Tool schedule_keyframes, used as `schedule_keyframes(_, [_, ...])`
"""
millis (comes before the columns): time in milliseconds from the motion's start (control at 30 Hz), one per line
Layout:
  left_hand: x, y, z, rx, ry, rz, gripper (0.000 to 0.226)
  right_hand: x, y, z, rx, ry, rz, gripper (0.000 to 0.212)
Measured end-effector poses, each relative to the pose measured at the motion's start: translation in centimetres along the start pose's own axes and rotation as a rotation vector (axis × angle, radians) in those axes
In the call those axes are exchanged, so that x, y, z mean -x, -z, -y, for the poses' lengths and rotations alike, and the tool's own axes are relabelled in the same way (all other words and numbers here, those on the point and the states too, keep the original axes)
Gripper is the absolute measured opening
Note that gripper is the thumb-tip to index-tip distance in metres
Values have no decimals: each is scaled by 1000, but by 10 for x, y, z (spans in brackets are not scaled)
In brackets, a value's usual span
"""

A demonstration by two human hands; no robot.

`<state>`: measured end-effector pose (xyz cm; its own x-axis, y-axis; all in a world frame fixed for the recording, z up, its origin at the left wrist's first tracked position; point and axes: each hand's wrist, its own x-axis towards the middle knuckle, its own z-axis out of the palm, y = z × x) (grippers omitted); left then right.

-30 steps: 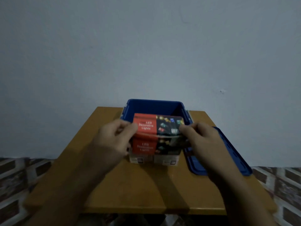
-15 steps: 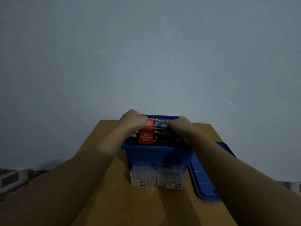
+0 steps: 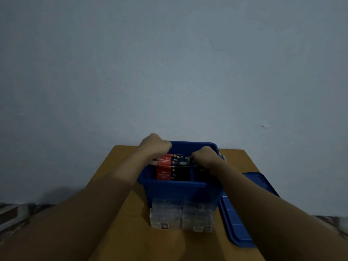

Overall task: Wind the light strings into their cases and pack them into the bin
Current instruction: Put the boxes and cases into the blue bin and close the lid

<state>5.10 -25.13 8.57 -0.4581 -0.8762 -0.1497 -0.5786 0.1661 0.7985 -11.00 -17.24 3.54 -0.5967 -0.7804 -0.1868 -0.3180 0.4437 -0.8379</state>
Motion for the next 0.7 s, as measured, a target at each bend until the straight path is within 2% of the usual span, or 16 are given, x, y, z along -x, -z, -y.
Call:
schedule_keyframes(100, [6, 8, 5, 54, -123, -100, 26, 10, 7, -2, 3, 84, -79, 27])
schedule_keyframes(300, [57, 13, 20, 214, -402, -323, 13, 66, 21, -1, -89, 331, -301, 17])
schedule_keyframes(500, [105, -11, 48, 415, -416, -394, 11, 128, 18, -26, -296, 431, -502, 19])
schedule_keyframes(700, [136, -47, 80, 411, -382, -312, 12, 165, -2, -72, -344, 451, -577, 20])
